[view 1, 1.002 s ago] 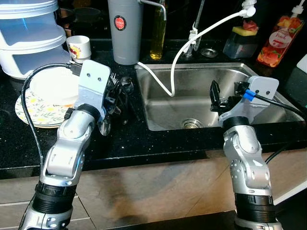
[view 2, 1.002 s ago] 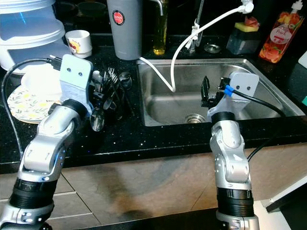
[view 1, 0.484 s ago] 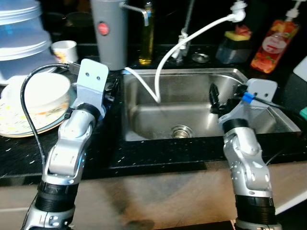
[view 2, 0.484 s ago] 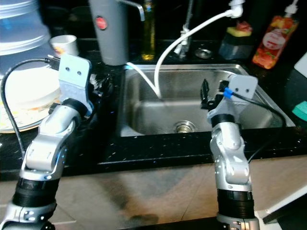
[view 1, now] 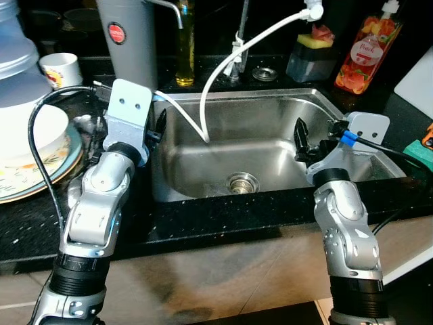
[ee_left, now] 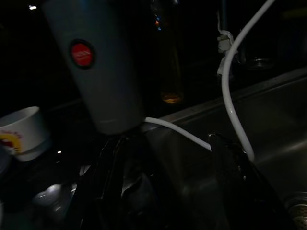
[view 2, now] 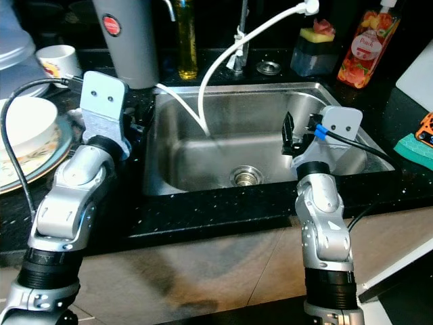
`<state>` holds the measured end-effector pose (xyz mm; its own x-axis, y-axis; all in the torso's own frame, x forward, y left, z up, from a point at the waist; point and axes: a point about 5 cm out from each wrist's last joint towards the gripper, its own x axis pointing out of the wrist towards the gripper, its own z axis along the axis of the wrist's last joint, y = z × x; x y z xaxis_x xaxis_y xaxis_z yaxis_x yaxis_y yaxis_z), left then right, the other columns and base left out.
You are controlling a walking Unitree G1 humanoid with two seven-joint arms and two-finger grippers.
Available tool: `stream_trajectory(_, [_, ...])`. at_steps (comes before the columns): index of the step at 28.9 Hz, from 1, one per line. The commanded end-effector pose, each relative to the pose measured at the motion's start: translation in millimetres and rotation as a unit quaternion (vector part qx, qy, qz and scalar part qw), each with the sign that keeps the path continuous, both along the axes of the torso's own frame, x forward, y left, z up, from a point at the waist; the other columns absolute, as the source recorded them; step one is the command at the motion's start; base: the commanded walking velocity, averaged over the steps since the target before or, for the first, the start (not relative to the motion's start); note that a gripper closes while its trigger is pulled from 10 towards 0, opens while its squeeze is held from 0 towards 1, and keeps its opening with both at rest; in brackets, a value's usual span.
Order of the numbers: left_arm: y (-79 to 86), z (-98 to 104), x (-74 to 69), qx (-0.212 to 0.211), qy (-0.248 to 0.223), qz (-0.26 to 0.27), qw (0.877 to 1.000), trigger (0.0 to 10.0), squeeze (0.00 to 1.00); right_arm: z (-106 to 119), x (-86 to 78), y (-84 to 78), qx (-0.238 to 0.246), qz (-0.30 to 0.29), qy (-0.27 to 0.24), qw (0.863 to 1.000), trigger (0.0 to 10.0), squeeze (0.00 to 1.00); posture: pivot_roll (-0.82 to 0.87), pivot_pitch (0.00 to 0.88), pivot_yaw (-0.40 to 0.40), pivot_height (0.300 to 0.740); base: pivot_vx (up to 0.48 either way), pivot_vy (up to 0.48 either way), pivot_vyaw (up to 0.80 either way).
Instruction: Kitchen organization
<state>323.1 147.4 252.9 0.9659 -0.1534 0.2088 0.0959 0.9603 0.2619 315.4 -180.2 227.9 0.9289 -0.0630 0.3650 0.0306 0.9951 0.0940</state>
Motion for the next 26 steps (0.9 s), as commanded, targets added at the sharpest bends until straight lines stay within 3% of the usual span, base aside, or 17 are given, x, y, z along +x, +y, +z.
stream_trajectory(1, [-1.8,-1.8,-0.5,-0.003,0.002,-0.005,1.000,10.0,0.00,-3.4,0.3,0.2,-0.001,0.001,0.007,1.000,10.0,0.00,0.06,0.033,-0.046,0.740,0.000,0.000,0.00])
stream_trajectory(11, [-2.6,-3.1,0.0,0.005,0.004,-0.008,1.000,10.0,0.00,-4.8,0.1,0.1,0.000,0.000,0.009,1.000,10.0,0.00,0.06,0.033,-0.046,0.740,0.000,0.000,0.00])
stream_trajectory(16, [-1.8,-2.6,0.0,0.000,0.003,-0.004,1.000,10.0,0.00,-4.4,-0.3,0.1,0.000,0.000,0.009,1.000,10.0,0.00,0.06,0.039,-0.045,0.740,0.000,-0.391,0.00])
stream_trajectory(26, [-1.1,-1.2,0.4,-0.007,-0.001,-0.003,1.000,10.0,0.00,-5.2,-0.2,0.5,0.000,0.000,0.010,1.000,10.0,0.00,0.06,0.039,-0.047,0.740,0.000,0.000,0.00])
